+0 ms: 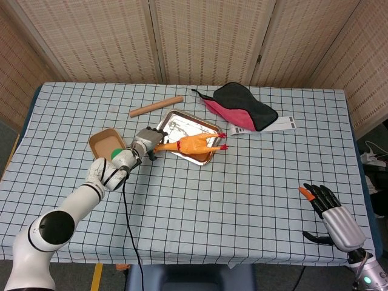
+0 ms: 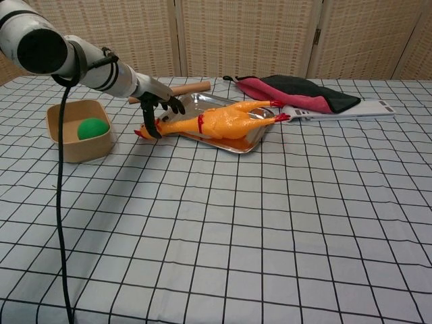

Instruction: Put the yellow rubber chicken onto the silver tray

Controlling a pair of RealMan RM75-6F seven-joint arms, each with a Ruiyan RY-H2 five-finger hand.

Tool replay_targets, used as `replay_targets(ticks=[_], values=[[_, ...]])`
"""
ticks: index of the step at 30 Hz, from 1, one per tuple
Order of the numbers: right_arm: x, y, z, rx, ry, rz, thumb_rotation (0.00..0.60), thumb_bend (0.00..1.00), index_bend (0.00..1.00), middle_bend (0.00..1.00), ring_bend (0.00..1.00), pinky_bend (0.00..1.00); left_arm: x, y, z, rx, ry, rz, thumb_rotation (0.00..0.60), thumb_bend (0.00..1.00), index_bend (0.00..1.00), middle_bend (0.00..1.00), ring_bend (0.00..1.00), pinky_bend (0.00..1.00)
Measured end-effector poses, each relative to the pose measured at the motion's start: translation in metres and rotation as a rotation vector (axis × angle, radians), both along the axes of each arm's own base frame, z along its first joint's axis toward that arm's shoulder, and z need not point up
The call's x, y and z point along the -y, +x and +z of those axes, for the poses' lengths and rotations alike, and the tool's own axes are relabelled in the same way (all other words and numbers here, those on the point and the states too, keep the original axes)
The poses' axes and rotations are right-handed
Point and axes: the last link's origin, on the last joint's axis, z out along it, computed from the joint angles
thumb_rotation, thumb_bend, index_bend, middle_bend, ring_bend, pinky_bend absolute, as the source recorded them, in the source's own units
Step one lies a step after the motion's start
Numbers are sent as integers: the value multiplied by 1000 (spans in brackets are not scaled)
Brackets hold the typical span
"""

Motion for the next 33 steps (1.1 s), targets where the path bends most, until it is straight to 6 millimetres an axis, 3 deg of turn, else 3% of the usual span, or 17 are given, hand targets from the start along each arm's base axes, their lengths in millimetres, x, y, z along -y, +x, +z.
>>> replay_targets(ticks=[10, 13, 19, 22, 25, 29, 33], values=[[-1, 2, 3, -7, -28, 23, 600, 60, 0, 0, 0, 0, 10, 13, 14, 133, 6, -85, 600, 308, 0, 0, 0, 0], [-2, 7, 4, -5, -32, 46, 600, 60, 0, 0, 0, 0, 28, 15, 23, 239, 15, -152, 600, 306, 0, 0, 0, 0], [-5, 18, 6, -27, -47, 83, 600, 60, 0, 0, 0, 0, 90, 10, 55, 493, 87, -274, 600, 306, 0, 0, 0, 0], [-5, 22, 8, -51, -62, 83, 600, 60, 0, 0, 0, 0, 121, -15, 86, 585, 218, -304, 600, 306, 0, 0, 0, 0], [-5, 23, 8, -95, -85, 63, 600, 60, 0, 0, 0, 0, 155, -60, 118, 623, 379, -294, 600, 308, 0, 0, 0, 0], [-8, 13, 6, -156, -112, -13, 600, 60, 0, 0, 0, 0, 224, -132, 148, 602, 558, -254, 600, 307, 0, 0, 0, 0], [-18, 2, 6, -191, -136, -30, 600, 60, 0, 0, 0, 0, 293, -193, 159, 524, 635, -174, 600, 308, 0, 0, 0, 0]])
